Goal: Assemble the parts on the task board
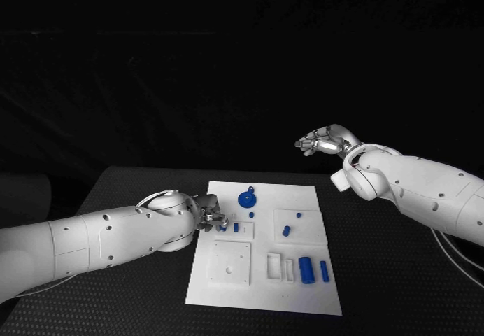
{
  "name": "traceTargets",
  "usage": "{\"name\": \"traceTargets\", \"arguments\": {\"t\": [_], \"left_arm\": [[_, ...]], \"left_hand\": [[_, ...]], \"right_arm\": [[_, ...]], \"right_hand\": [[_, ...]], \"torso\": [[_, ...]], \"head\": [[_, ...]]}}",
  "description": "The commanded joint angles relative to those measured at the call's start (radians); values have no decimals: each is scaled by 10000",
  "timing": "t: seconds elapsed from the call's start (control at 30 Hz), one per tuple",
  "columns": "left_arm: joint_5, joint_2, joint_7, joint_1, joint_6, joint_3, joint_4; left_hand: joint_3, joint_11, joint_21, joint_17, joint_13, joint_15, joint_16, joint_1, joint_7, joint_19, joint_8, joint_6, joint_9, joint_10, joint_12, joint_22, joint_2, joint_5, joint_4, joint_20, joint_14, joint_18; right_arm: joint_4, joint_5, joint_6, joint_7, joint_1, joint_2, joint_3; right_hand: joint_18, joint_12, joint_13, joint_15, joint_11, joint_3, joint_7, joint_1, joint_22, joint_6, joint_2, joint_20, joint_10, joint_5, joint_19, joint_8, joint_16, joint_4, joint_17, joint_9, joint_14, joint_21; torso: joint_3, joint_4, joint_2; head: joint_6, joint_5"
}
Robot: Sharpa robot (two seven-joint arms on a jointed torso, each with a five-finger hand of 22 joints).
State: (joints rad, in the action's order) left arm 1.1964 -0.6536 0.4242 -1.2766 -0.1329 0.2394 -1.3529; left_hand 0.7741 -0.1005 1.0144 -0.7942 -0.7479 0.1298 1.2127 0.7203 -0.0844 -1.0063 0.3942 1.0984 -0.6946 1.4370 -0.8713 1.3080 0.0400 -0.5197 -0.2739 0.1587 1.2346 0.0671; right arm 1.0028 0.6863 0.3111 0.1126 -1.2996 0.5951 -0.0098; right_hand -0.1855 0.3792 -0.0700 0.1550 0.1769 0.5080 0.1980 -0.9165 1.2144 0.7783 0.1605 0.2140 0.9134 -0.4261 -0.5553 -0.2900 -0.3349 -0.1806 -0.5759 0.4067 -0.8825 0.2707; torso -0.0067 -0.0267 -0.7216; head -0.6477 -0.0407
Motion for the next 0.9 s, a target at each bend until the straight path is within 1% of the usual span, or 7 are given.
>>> {"name": "traceTargets", "arguments": {"t": [0.03, 0.23, 0.37, 0.47, 0.63, 0.73, 0.9], "left_arm": [[-18, 34, 127, -20, 395, -2, 32], [-9, 137, 227, -44, 704, 0, 158], [36, 157, 213, -43, 582, 2, 210], [39, 132, 167, -42, 366, 2, 253], [39, 136, 113, -40, 223, 3, 244], [48, 158, 95, -39, 194, 3, 237], [224, 202, 102, -36, 209, 4, 254]], "left_hand": [[166, -175, 57, -4, -16, 7, 44, 13, 939, -42, 36, 1371, -7, -164, -58, 190, 140, -301, -63, 589, 96, 83], [170, -172, 59, 2, -14, 8, 40, -3, 936, -39, 37, 1358, -5, -175, -67, 187, 163, -253, -44, 586, 93, 82], [165, -168, 60, 6, -12, 5, 36, -31, 933, -34, 40, 1348, -4, -182, -74, 185, 190, -213, -26, 582, 90, 80], [157, -166, 64, 11, -7, 4, 35, -66, 931, -33, 48, 1340, -4, -190, -84, 182, 205, -129, -3, 581, 90, 80], [155, -166, 67, 22, 5, 8, 31, -100, 932, -39, 66, 1329, -4, -199, -103, 174, 182, 68, 60, 585, 95, 89], [184, -170, 69, 35, 24, 19, 29, -45, 935, -53, 87, 1319, -2, -206, -122, 166, 119, 401, 174, 593, 102, 104], [206, -173, 70, 38, 32, 23, 31, 7, 937, -56, 97, 1315, -2, -207, -132, 165, 76, 487, 200, 596, 106, 110]], "right_arm": [[13, 1, -122, 34, 0, -3, 3], [-5, 1, -130, 25, 0, -10, 3], [-13, 1, -130, 30, 0, -30, 3], [-17, 1, -136, 30, 0, -37, 3], [-19, 1, -126, 31, 0, -31, 2], [-18, 1, -132, 32, 0, -30, 2], [-17, 1, -138, 34, 0, -34, 2]], "right_hand": [[-81, -57, 11, 40, -22, -44, 188, 16, 15, -54, -63, 60, 55, -64, -7, -55, 36, 17, -9, -11, -21, -66], [-82, -57, 11, 40, -22, -44, 187, 16, 19, -54, -64, 61, 56, -80, -8, -56, 38, 18, -11, -13, -21, -69], [-82, -57, 10, 40, -22, -44, 187, 17, 20, -54, -65, 62, 57, -86, -8, -57, 38, 19, -11, -14, -22, -71], [-83, -57, 10, 40, -22, -45, 188, 18, 22, -53, -66, 62, 58, -92, -8, -57, 39, 20, -12, -15, -22, -72], [-83, -58, 10, 40, -22, -46, 188, 20, 23, -53, -67, 63, 58, -98, -9, -58, 40, 22, -13, -15, -22, -73], [-83, -58, 10, 41, -22, -47, 188, 22, 25, -53, -69, 63, 59, -102, -9, -58, 41, 24, -14, -16, -22, -75], [-83, -58, 10, 41, -22, -48, 187, 26, 27, -52, -71, 64, 60, -108, -9, -59, 42, 27, -15, -17, -23, -77]], "torso": [[-5, 2, -6], [-8, 3, -7], [-3, -5, -5], [-3, -9, -5], [-10, -1, -5], [-16, -1, -8], [-13, -3, -9]], "head": [[-1, 9], [-18, 4], [-52, -1], [-1, -17], [-6, -33], [26, -17], [0, -22]]}}
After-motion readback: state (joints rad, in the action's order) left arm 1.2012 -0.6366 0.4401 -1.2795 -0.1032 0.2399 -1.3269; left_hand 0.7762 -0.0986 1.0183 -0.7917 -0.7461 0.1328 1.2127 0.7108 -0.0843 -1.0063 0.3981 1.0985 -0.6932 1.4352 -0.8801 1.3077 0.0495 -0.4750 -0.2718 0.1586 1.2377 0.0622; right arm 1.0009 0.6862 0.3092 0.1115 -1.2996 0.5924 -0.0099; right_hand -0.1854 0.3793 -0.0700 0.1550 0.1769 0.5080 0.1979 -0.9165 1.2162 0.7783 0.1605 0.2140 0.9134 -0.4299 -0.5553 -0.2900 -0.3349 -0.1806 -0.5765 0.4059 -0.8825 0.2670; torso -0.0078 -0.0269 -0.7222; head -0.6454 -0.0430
